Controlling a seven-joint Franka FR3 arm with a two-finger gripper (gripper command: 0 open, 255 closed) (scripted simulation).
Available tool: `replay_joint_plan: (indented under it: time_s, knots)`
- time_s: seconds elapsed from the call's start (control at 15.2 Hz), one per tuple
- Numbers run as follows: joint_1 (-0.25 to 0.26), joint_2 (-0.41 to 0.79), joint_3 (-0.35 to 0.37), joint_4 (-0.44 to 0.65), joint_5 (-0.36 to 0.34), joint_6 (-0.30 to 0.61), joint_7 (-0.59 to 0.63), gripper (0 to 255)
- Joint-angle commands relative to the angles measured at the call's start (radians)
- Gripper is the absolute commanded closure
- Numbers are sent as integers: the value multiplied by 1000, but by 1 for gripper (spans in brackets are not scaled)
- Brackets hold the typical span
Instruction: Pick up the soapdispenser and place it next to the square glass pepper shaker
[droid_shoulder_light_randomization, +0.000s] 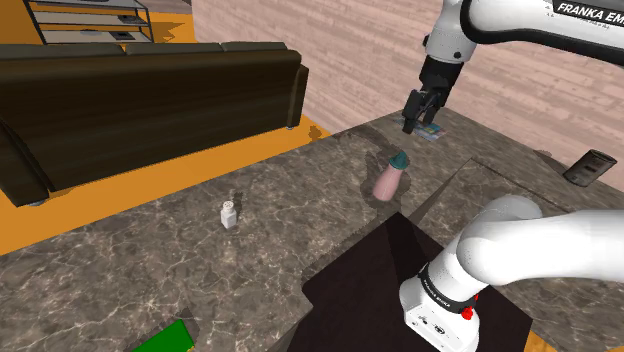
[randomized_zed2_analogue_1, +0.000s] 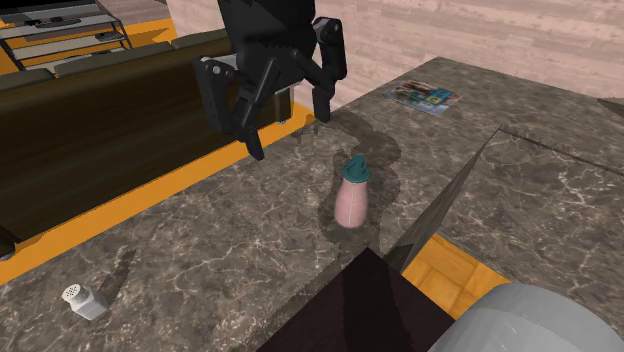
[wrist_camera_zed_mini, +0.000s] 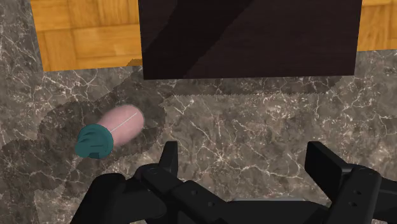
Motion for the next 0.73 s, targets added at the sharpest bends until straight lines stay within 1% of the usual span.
replay_joint_plan:
  time_s: [0.0,0.33,0.66]
  knots:
    - [0,0,0,0,0,0,0,0]
    - [-37,-38,-104,-141,-70,167,-82,0]
    - [-79,-24,-223,-247,-143,352,-167,0]
